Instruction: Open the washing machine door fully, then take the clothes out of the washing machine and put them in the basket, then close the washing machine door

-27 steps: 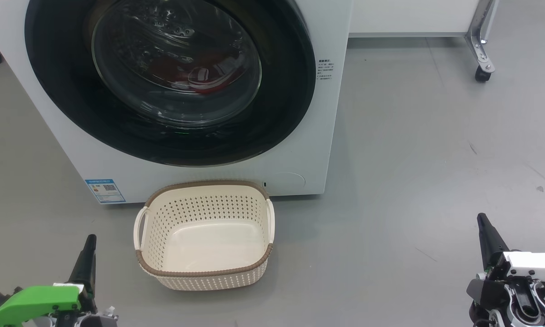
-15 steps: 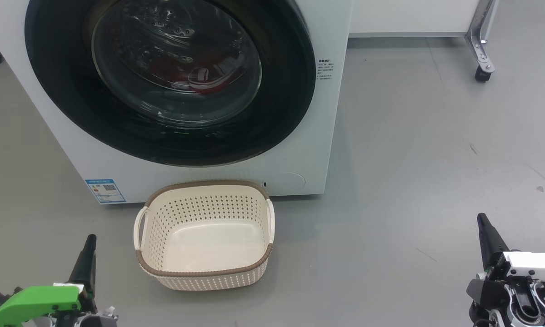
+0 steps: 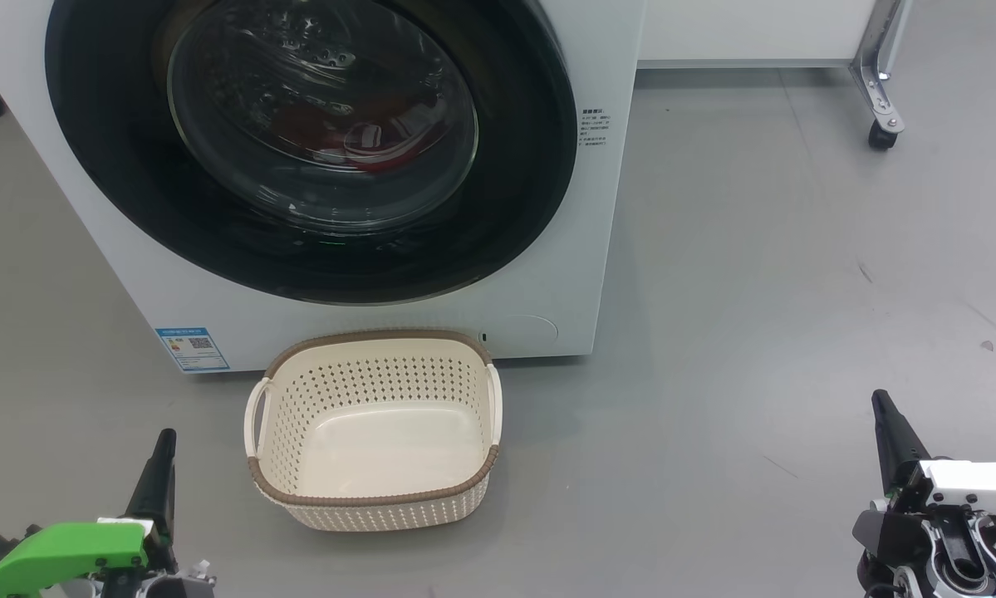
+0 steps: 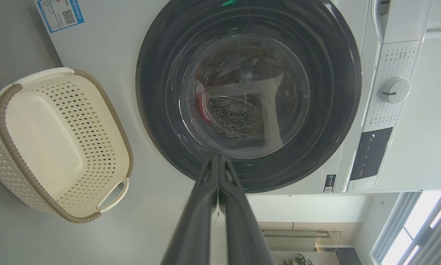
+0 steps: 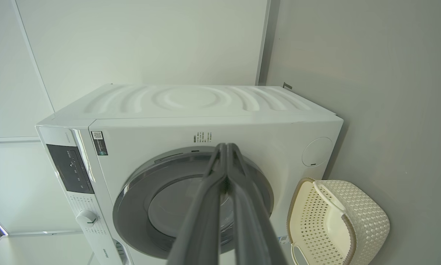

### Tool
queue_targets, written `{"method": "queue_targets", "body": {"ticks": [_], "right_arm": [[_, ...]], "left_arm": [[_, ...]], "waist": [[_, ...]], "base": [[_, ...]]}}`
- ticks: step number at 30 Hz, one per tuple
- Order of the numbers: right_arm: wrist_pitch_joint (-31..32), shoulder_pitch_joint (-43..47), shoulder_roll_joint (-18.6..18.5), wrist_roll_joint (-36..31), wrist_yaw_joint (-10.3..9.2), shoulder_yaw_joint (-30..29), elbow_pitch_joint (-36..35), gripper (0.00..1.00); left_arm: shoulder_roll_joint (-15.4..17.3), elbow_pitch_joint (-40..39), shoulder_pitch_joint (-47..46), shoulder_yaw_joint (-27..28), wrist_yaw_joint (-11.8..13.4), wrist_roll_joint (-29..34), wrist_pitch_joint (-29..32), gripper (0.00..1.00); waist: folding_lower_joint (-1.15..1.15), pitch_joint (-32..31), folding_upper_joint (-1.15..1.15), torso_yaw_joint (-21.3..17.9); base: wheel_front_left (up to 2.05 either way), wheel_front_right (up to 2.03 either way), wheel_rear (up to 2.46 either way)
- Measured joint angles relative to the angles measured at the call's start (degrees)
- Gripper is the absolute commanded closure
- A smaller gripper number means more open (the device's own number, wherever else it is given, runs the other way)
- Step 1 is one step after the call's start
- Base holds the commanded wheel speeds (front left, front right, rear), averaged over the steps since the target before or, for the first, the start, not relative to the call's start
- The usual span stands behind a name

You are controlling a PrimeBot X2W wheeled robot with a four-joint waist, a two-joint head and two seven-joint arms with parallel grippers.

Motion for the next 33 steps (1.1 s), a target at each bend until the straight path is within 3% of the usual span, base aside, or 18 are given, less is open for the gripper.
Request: {"method": "queue_targets", "body": {"ticks": [6,7,26,33], "right_arm": [[0.0,0.0,0.0,0.0,0.0,0.0,0.0,1.0],[0.0,0.2,0.1,0.0,-0.03,0.0,0.4,0.0],[-1.5,2.5,1.2,-1.9,-0.05,0.4,1.3,0.0],[-2.9,2.5,0.0,-5.5,-0.05,1.3,0.5,0.0]], "left_arm": [[0.0,0.0,0.0,0.0,0.0,0.0,0.0,1.0],[-0.1,0.4,0.2,-0.1,0.0,-0.1,0.0,0.0],[-1.2,0.9,2.2,-1.7,0.1,0.2,-1.6,0.0],[-1.0,-0.2,2.1,-2.9,0.1,3.8,-3.5,0.0]], "waist": [[0.0,0.0,0.0,0.0],[0.0,0.0,0.0,0.0],[0.0,0.1,0.0,0.0],[0.01,0.2,0.0,0.1]], "base": [[0.0,0.0,0.0],[0.0,0.0,0.0],[0.0,0.0,0.0],[0.0,0.0,0.0]]}}
